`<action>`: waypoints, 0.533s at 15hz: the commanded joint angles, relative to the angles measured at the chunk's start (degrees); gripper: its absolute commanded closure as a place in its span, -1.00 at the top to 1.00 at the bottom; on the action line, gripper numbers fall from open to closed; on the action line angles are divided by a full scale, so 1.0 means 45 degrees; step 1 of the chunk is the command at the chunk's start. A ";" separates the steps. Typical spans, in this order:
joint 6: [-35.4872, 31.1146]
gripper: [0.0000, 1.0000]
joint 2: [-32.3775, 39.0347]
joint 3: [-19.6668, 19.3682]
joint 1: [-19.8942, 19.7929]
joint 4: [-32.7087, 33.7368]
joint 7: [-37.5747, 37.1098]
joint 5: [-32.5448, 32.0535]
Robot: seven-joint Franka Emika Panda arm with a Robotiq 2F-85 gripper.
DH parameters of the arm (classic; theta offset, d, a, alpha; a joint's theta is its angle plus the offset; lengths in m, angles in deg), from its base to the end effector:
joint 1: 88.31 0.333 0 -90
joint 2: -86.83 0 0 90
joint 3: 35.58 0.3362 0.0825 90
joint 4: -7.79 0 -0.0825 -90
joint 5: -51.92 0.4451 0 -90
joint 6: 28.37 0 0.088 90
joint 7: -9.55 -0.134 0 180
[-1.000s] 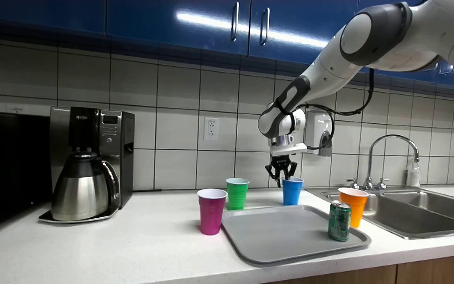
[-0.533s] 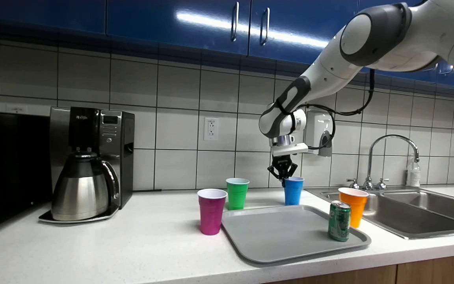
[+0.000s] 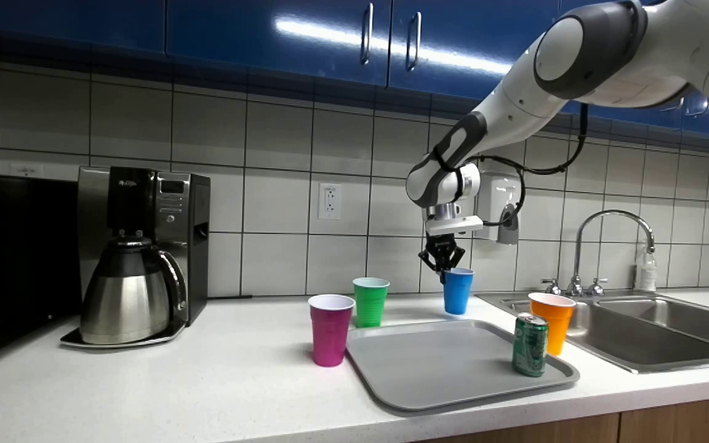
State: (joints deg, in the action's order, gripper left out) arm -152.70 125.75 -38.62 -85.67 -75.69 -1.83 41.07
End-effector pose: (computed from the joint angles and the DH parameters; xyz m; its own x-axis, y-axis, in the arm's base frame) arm 0.7886 -0.0107 0.2448 0.9948 -0.0830 0.0597 -0.0927 -0.9786 0.1835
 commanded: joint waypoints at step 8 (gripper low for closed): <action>-0.0603 -0.99 -0.2049 -0.0024 0.0037 -0.2299 0.0654 -0.0005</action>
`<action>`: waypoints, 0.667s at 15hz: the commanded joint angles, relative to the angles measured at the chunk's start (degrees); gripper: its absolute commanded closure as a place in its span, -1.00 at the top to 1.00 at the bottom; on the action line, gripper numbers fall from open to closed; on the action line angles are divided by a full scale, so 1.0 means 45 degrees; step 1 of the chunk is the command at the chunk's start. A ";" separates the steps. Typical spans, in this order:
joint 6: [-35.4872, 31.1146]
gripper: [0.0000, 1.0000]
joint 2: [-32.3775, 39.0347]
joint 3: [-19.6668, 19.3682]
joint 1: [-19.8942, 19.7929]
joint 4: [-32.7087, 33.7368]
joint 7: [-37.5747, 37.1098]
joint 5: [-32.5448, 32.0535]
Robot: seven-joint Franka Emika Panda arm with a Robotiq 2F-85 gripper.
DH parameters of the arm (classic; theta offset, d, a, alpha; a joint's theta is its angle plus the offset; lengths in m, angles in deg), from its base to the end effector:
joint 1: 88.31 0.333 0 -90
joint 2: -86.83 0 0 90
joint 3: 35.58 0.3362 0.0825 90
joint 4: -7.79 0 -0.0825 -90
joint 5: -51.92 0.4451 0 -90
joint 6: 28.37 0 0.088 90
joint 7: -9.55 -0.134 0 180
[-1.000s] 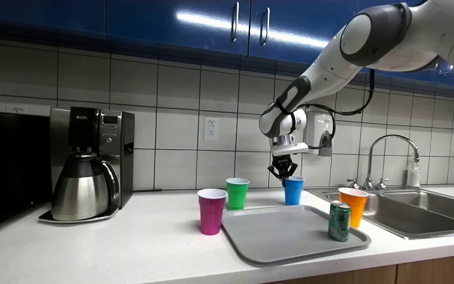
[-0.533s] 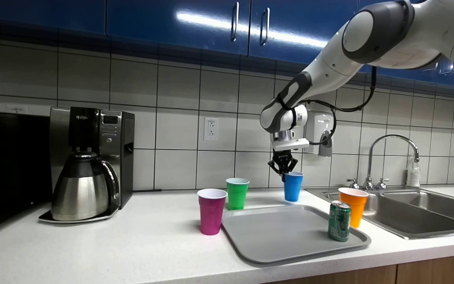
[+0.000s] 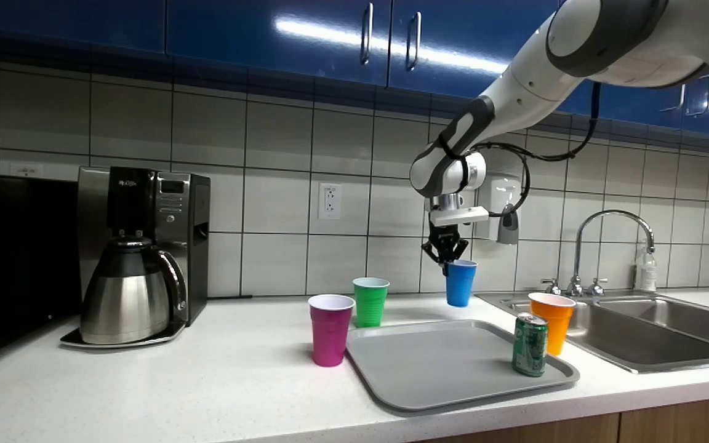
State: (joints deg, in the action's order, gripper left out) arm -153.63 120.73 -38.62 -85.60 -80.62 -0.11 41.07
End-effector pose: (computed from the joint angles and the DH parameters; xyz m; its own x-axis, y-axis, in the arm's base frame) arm 0.7717 -0.0104 0.2703 0.9961 -0.0524 0.0712 -0.0644 -0.9818 0.1787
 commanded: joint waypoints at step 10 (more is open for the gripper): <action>-0.1071 -0.99 -0.2613 0.0049 0.0262 -0.3716 0.0215 -0.0220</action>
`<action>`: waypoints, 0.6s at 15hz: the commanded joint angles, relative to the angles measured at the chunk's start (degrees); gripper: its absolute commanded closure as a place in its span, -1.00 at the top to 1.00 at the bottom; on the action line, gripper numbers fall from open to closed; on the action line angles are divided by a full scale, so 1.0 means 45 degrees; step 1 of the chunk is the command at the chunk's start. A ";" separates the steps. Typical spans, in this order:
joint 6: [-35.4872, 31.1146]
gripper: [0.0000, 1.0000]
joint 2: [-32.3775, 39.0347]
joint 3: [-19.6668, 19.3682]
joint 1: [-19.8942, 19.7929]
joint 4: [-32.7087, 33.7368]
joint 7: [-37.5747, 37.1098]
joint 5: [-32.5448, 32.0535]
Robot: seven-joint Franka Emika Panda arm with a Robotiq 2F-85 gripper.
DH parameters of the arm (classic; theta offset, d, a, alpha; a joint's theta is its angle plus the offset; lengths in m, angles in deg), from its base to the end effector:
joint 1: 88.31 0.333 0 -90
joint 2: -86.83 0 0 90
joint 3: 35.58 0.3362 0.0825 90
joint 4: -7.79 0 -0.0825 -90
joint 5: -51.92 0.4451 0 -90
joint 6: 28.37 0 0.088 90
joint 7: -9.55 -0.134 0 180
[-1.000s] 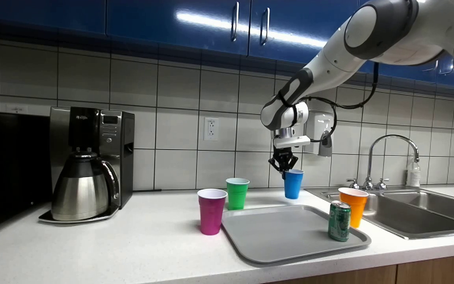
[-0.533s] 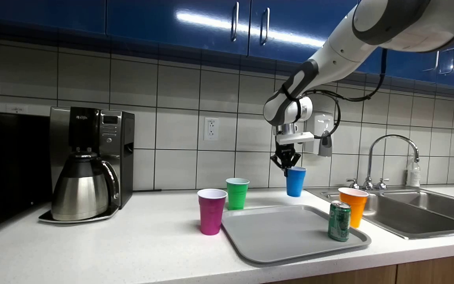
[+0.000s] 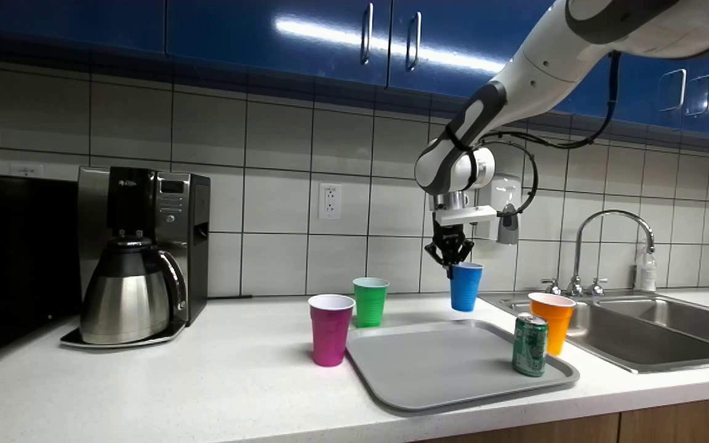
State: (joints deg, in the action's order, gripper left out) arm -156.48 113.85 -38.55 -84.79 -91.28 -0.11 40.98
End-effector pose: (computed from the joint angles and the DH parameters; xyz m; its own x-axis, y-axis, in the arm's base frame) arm 0.7278 -0.0001 0.2701 0.9980 -0.0328 0.0532 -0.0415 -0.9846 0.1700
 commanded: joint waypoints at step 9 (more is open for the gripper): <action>-0.1214 -0.99 -0.2565 0.0148 0.0655 -0.3841 -0.0210 -0.1013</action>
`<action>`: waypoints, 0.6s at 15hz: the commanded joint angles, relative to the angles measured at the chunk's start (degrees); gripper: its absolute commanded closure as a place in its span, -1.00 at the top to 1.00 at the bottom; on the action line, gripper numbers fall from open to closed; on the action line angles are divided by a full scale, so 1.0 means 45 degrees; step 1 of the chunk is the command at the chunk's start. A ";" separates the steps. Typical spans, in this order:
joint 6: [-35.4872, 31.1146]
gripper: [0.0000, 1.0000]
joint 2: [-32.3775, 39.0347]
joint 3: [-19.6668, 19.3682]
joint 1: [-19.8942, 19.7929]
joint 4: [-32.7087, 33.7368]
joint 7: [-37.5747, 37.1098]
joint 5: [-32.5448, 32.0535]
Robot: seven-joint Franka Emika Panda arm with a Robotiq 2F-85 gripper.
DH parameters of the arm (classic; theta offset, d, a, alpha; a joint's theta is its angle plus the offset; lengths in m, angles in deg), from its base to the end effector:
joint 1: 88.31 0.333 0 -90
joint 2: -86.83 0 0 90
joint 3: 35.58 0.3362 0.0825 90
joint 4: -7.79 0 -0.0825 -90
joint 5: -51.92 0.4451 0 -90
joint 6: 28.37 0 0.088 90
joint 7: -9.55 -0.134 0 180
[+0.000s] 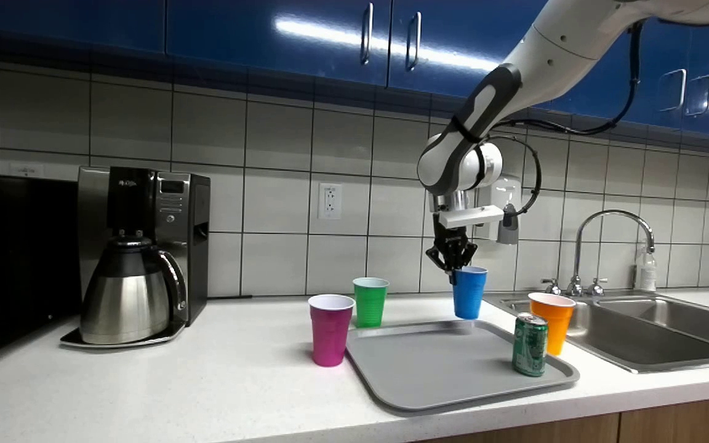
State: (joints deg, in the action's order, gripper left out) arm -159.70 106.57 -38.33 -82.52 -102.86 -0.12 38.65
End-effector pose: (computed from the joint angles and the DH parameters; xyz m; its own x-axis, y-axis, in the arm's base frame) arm 0.6742 0.0268 0.2647 0.9986 0.0423 0.0329 0.0354 -0.9816 0.1878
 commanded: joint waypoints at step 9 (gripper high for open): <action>-0.1251 -0.99 -0.1369 0.0230 0.0558 -0.2603 -0.0782 -0.1307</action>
State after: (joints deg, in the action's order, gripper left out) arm -163.84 102.47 -37.58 -80.08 -111.65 -1.25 34.80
